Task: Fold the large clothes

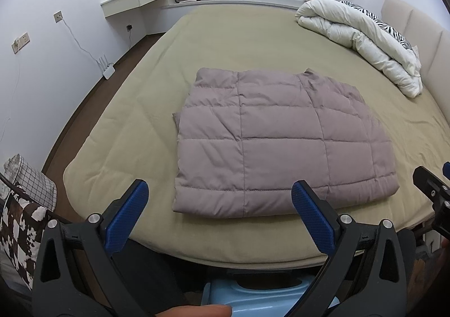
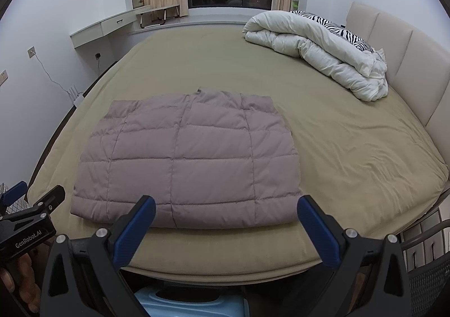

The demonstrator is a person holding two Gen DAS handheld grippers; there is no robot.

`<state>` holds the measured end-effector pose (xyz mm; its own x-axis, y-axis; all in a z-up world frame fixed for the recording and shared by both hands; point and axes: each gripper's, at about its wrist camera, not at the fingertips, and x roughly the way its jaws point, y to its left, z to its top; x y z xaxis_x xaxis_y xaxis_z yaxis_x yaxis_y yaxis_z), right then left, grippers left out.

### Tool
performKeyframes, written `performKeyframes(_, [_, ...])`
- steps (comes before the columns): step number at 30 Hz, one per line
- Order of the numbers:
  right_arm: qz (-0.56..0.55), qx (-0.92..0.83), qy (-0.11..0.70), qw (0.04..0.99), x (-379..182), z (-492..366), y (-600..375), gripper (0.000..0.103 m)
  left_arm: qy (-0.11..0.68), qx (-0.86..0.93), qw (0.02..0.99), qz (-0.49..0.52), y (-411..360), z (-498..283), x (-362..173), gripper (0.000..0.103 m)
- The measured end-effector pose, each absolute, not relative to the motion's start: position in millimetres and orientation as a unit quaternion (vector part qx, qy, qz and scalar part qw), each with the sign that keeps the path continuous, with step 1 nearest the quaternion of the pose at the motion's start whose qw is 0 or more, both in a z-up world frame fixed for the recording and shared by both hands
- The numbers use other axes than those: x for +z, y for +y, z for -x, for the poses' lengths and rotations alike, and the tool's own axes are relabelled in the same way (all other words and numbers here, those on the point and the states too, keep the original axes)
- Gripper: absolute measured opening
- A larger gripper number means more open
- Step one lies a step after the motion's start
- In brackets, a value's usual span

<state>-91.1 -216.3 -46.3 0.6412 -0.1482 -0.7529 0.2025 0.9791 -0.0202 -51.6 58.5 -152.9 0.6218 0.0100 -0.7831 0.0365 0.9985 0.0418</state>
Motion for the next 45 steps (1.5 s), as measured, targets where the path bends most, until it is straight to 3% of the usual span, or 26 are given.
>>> performKeyframes(45, [-0.031, -0.098, 0.418, 0.902, -52.6, 96.0, -216.9, 0.103, 0.441, -0.012, 0.897, -0.034, 58.0, 48.4, -160.2, 0.103])
